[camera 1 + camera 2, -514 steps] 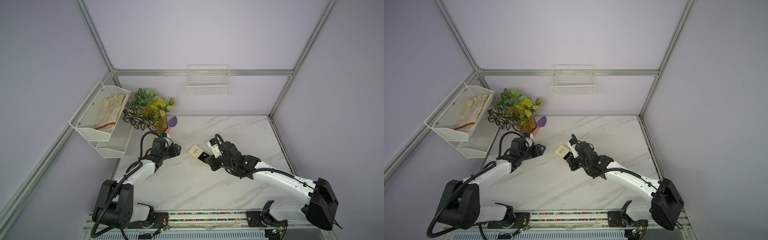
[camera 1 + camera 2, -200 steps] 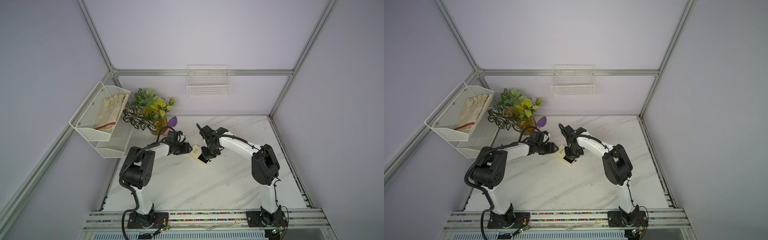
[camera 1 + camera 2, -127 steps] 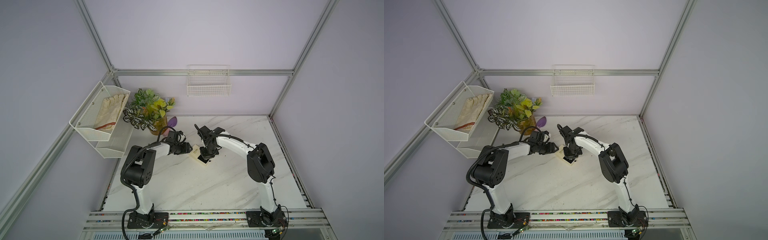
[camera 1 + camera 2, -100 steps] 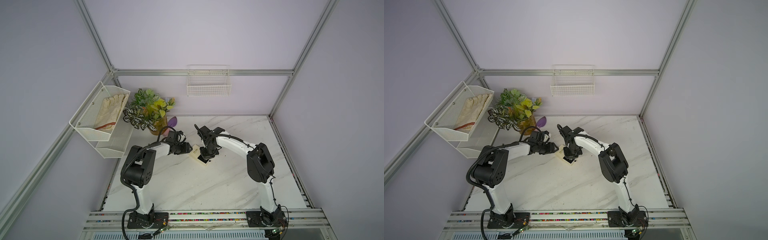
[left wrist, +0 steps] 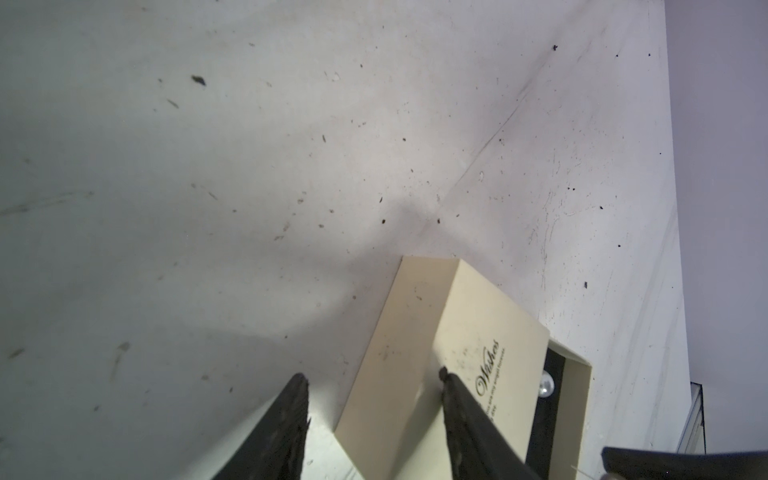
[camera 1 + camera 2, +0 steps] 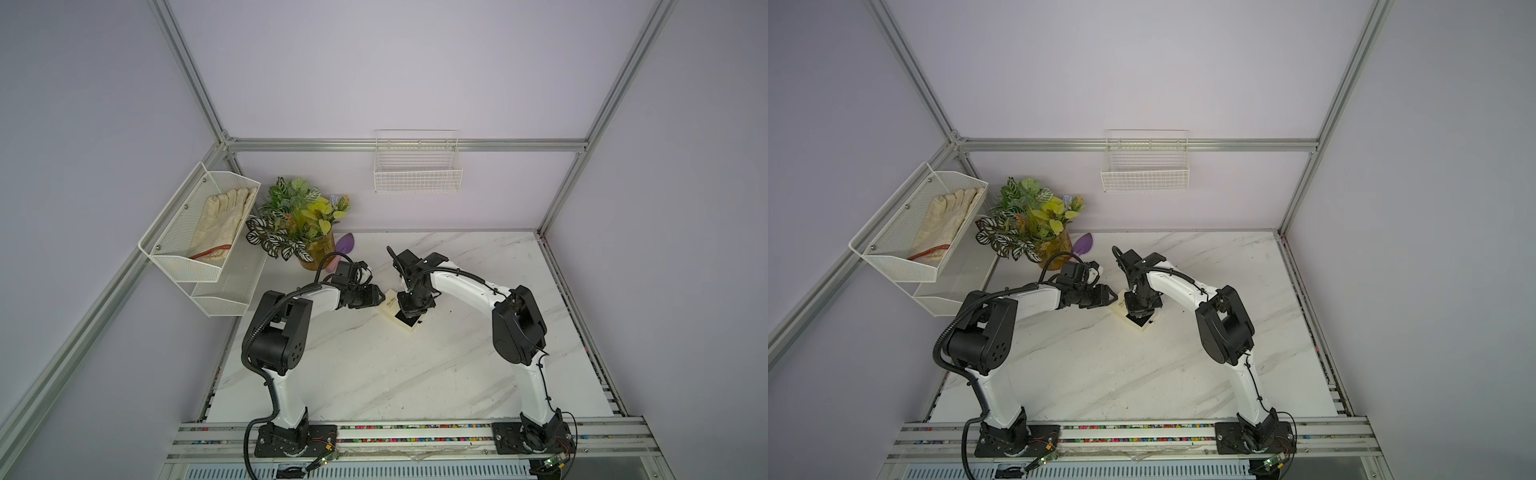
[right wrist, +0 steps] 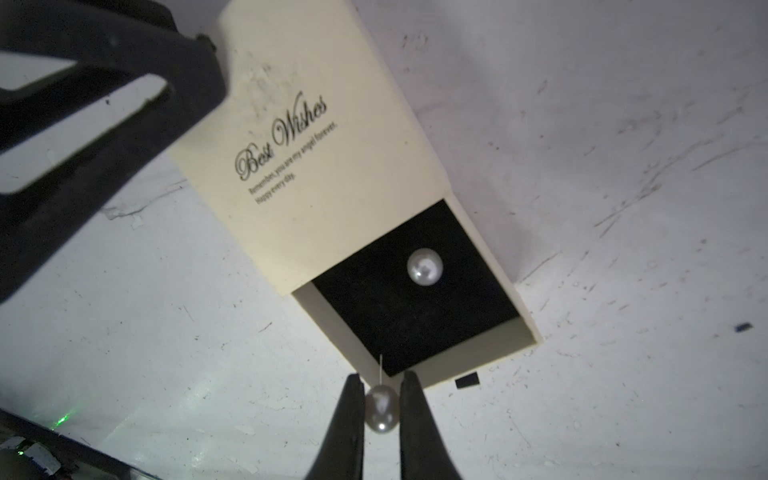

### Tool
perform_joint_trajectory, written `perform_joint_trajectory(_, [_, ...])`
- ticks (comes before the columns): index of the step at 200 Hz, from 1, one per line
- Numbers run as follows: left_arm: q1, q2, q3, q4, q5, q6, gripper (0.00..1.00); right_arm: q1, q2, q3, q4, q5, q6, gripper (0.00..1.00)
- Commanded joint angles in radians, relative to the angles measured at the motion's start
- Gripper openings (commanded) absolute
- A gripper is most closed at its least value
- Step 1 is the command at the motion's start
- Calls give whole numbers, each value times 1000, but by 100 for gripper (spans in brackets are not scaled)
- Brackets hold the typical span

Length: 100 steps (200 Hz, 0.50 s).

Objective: Place the earrings into the drawer-style jewelry box
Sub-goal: Insert the earring into the inner lining.

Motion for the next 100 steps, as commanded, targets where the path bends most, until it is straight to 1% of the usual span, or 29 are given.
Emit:
perform_joint_trajectory(1, [-7, 34, 42, -1, -9, 15, 50, 12, 24, 27, -30, -6, -13, 0])
perform_joint_trajectory(100, [-10, 30, 41, -3, -10, 15, 50, 16, 61, 46, -43, -3, -19, 0])
